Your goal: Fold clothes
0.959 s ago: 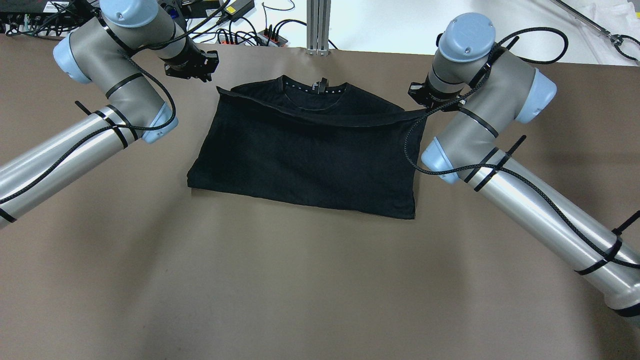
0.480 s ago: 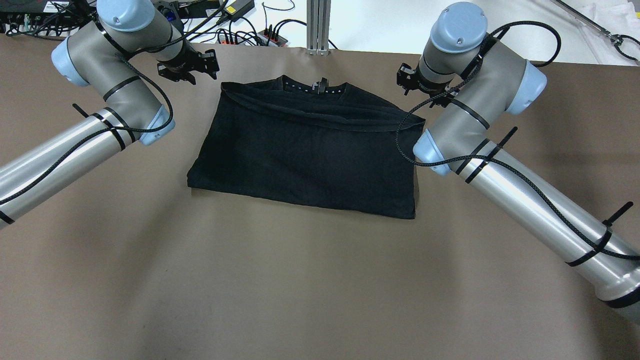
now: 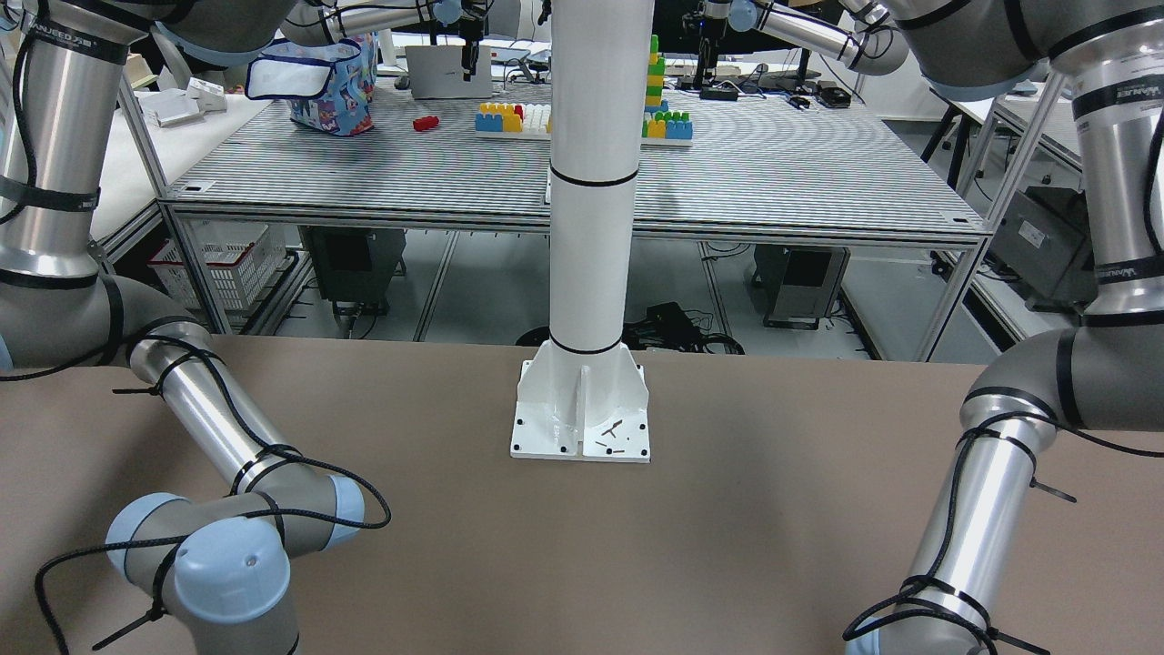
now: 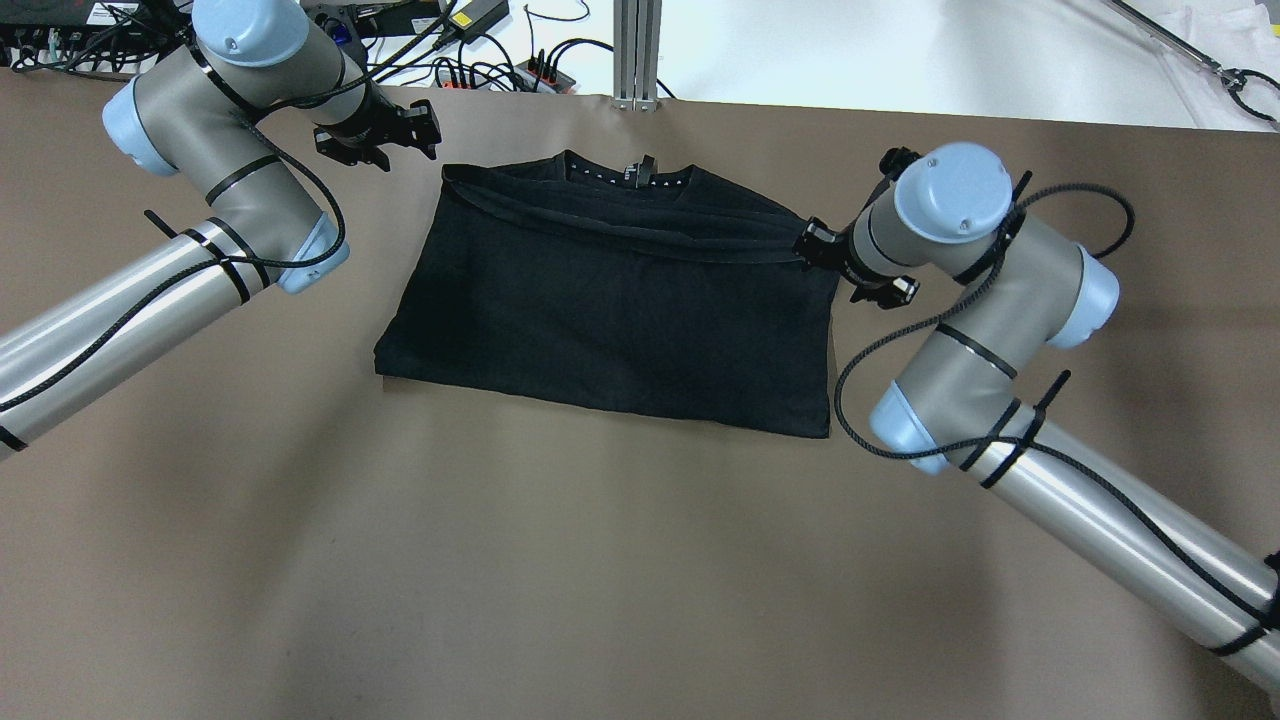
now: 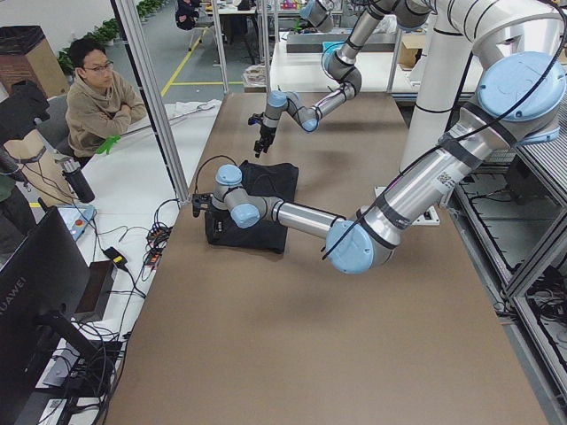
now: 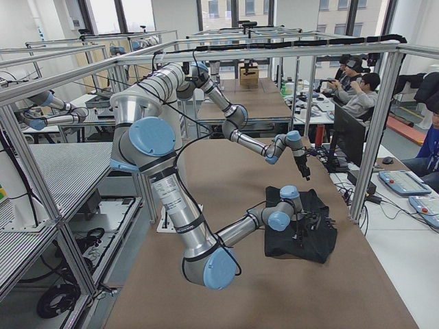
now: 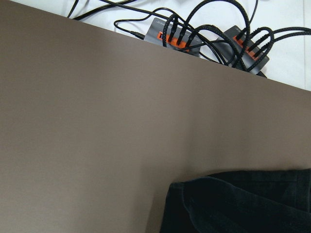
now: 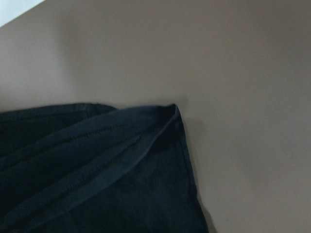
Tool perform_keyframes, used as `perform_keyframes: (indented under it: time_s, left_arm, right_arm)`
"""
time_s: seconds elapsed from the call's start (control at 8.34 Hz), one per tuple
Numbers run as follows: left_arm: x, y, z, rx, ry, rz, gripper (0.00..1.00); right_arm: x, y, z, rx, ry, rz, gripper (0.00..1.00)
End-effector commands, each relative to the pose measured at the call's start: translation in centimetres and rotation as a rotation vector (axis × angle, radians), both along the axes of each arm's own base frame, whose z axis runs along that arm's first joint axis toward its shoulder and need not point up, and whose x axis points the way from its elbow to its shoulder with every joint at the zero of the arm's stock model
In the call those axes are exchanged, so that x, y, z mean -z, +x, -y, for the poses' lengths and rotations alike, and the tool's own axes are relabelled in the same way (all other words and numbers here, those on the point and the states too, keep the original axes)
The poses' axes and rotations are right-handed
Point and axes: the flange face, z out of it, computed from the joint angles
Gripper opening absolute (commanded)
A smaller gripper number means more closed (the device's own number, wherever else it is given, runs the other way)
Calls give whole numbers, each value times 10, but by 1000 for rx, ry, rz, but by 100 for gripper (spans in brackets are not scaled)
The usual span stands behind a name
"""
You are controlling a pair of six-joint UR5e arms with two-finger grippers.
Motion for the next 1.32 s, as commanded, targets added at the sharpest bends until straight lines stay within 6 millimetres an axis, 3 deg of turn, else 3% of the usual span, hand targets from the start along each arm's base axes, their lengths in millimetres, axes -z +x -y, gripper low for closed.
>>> perform_keyframes:
  time_s: [0.0, 0.12, 0.36, 0.72, 0.84, 1.08, 1.2]
  left_arm:
    - [0, 0, 0, -1, 3, 2, 66]
    - [0, 0, 0, -1, 3, 2, 66]
    - [-1, 1, 0, -1, 2, 4, 66]
    - [0, 0, 1, 8, 8, 9, 67]
    - [0, 0, 1, 10, 7, 11, 67]
    - [0, 0, 1, 10, 7, 11, 67]
    - [0, 0, 1, 10, 7, 11, 67]
  right_arm:
    - [-12, -18, -76, 18, -47, 67, 76]
    - [-40, -22, -96, 40, -68, 43, 76]
    - [-45, -38, -108, 51, -61, 27, 75]
    - [-46, -42, -111, 52, -69, 30, 73]
    - [-51, -43, -112, 56, -74, 21, 67]
    - [-51, -48, -114, 50, -88, 26, 41]
    - [-49, -53, -119, 41, -107, 37, 21]
